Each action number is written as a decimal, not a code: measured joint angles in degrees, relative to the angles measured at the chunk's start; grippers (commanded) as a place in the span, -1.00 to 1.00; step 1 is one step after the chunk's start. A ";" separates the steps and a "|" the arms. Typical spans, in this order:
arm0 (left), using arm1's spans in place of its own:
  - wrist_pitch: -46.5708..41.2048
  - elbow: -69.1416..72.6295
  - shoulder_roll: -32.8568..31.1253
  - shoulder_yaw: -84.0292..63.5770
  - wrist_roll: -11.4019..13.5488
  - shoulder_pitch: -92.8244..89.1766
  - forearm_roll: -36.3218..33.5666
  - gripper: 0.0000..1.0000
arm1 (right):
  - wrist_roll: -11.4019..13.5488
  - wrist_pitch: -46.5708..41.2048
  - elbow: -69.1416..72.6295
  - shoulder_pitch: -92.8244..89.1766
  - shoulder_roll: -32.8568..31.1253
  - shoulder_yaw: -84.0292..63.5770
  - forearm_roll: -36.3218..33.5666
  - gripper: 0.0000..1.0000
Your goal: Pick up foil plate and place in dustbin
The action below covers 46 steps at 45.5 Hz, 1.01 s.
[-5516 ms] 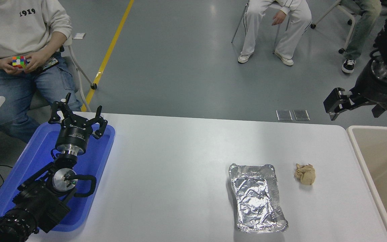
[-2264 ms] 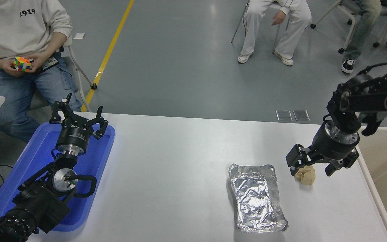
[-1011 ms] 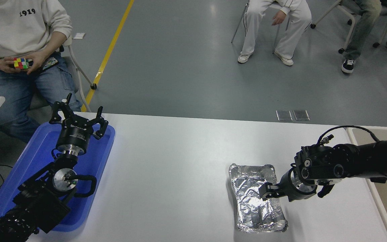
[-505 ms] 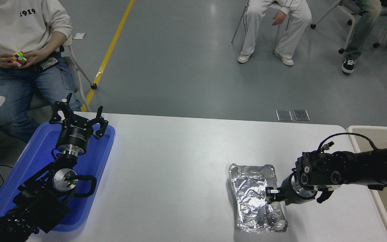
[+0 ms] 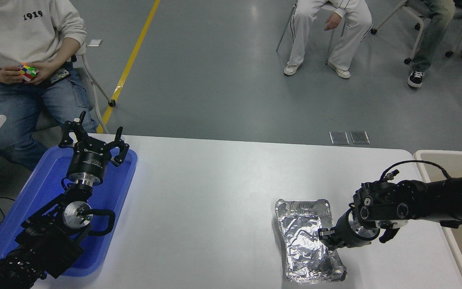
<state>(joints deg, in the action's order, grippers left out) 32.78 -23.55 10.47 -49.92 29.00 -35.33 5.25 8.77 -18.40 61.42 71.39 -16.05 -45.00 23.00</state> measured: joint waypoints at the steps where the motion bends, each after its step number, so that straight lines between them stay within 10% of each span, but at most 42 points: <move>1: 0.00 0.00 0.00 0.00 0.00 0.00 0.00 1.00 | 0.00 -0.09 0.02 0.02 -0.03 0.00 -0.01 -1.00; 46: 0.00 0.00 -0.01 0.00 0.00 0.00 0.01 1.00 | -0.01 -21.30 15.36 29.05 -14.91 -10.48 -0.07 -1.00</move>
<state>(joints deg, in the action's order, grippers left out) 32.78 -23.55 10.46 -49.92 29.00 -35.33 5.26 8.76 -39.71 76.78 100.45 -30.96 -55.48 22.93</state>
